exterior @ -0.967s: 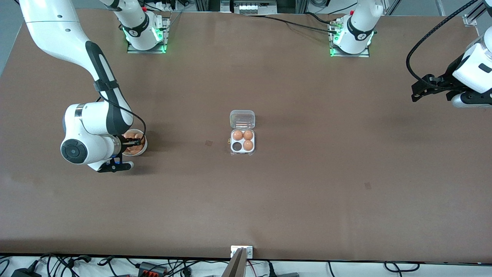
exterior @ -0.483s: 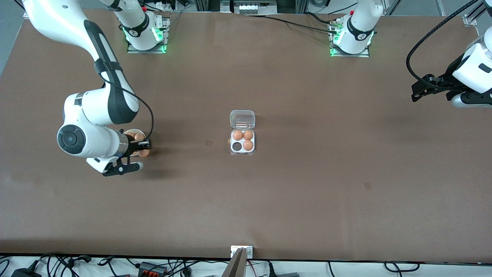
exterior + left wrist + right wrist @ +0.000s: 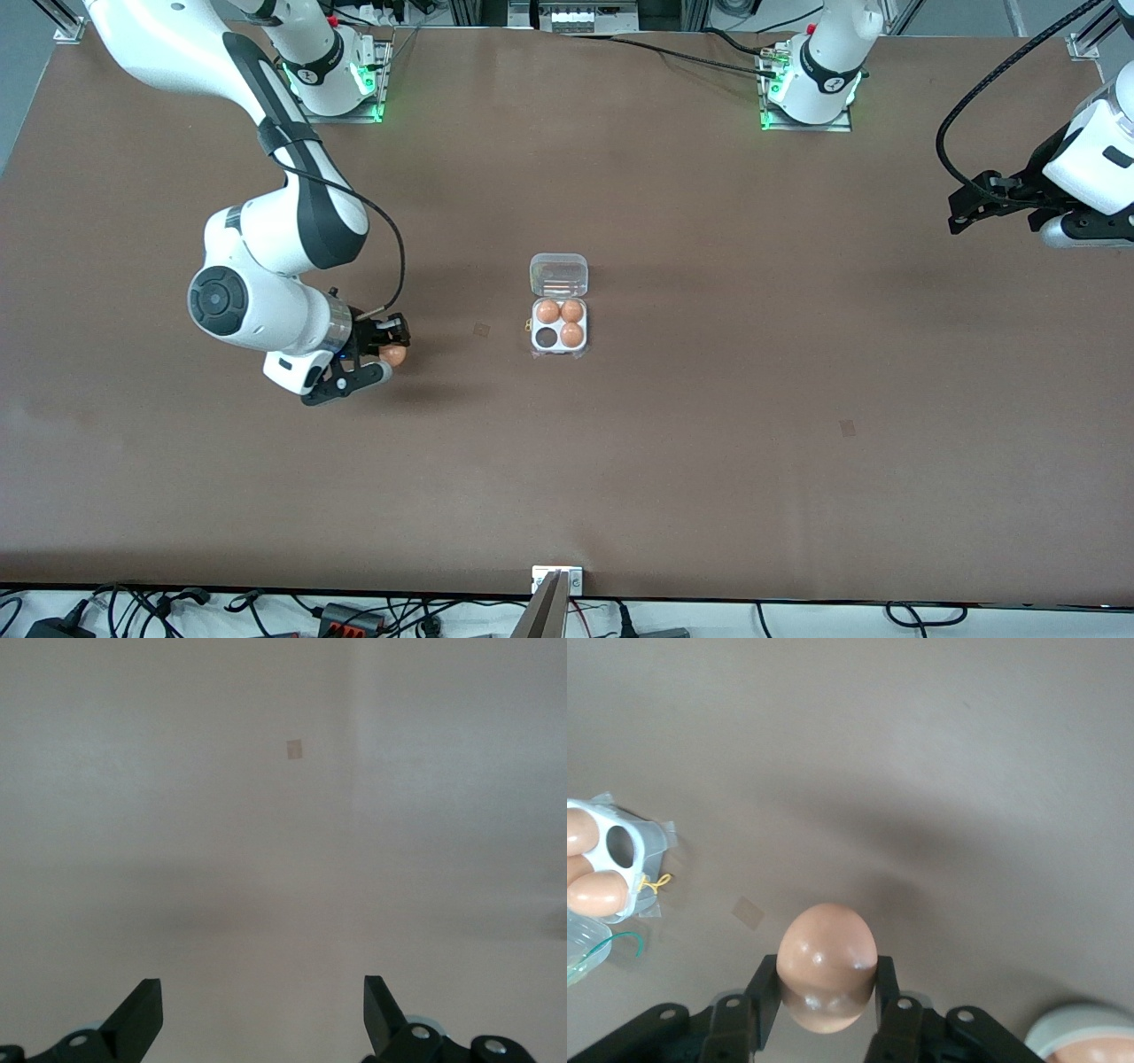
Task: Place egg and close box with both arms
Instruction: 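Carry the egg with the right gripper to the clear egg box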
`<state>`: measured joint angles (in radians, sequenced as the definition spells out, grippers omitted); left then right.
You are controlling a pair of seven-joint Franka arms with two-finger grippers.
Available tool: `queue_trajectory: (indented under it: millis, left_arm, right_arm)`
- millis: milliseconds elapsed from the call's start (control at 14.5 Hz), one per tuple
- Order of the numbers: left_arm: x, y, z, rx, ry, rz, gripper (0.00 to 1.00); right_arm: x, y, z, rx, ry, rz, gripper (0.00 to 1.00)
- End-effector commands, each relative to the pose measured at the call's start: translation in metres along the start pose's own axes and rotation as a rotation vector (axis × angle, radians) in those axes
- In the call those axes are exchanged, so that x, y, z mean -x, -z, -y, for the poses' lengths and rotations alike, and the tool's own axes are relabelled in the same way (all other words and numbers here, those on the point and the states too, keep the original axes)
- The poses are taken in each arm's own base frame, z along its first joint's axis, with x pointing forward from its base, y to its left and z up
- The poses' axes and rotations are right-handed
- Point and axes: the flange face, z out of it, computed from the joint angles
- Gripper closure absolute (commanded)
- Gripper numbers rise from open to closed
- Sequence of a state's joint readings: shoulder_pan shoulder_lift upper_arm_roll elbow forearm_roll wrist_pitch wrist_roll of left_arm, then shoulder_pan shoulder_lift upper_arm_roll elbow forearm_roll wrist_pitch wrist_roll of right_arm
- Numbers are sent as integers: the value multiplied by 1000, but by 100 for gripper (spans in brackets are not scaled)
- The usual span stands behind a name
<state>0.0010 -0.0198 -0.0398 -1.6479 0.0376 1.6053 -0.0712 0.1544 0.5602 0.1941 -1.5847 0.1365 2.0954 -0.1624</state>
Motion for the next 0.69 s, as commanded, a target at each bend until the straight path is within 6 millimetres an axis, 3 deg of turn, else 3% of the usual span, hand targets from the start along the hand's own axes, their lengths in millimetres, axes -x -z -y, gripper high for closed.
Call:
queue_trajectory:
  millis: [0, 345, 622]
  left_arm:
    - [0, 4, 4, 7, -7, 7, 0]
    - [0, 4, 6, 7, -7, 9, 0]
    - [2, 5, 3, 6, -12, 19, 0]
  right_arm:
    - [-8, -8, 14, -41, 190, -62, 100]
    - [-21, -20, 49, -146, 476, -248, 100]
    - [-29, -54, 78, -168, 741, -419, 100]
